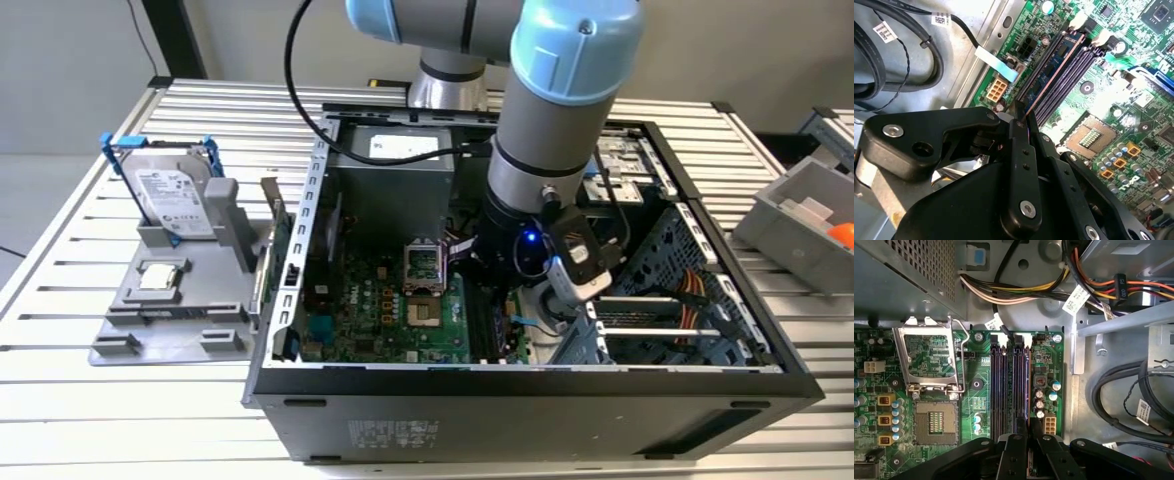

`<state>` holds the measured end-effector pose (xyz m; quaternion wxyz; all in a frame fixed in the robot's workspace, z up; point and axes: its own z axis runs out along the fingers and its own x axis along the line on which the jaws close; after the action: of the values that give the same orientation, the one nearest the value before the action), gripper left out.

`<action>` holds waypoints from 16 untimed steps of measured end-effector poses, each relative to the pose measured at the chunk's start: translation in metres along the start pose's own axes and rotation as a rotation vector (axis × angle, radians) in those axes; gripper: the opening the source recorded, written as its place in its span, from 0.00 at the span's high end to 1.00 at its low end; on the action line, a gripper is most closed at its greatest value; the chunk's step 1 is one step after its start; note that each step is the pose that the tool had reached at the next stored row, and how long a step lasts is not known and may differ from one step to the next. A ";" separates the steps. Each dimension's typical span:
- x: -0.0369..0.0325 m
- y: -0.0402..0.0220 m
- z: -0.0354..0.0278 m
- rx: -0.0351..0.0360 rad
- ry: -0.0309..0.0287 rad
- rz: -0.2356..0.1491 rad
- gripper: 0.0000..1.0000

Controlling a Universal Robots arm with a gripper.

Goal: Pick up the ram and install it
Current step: 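Insert the ram into the slot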

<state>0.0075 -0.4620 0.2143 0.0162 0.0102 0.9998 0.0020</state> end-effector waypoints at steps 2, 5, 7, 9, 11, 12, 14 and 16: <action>0.0000 0.0003 0.0005 0.0000 0.0000 0.000 1.00; 0.0001 0.0008 0.0016 0.0003 0.0000 0.000 1.00; 0.0001 0.0009 0.0019 0.0000 0.0000 0.000 1.00; 0.0001 0.0010 0.0020 -0.0001 0.0000 0.000 1.00; 0.0001 0.0009 0.0022 0.0000 0.0000 0.000 1.00; 0.0001 0.0010 0.0023 -0.0001 0.0000 0.000 1.00; 0.0001 0.0010 0.0024 -0.0001 0.0000 0.000 1.00; 0.0001 0.0010 0.0025 -0.0001 0.0000 0.000 1.00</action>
<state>0.0074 -0.4611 0.2119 0.0162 0.0102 0.9998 0.0021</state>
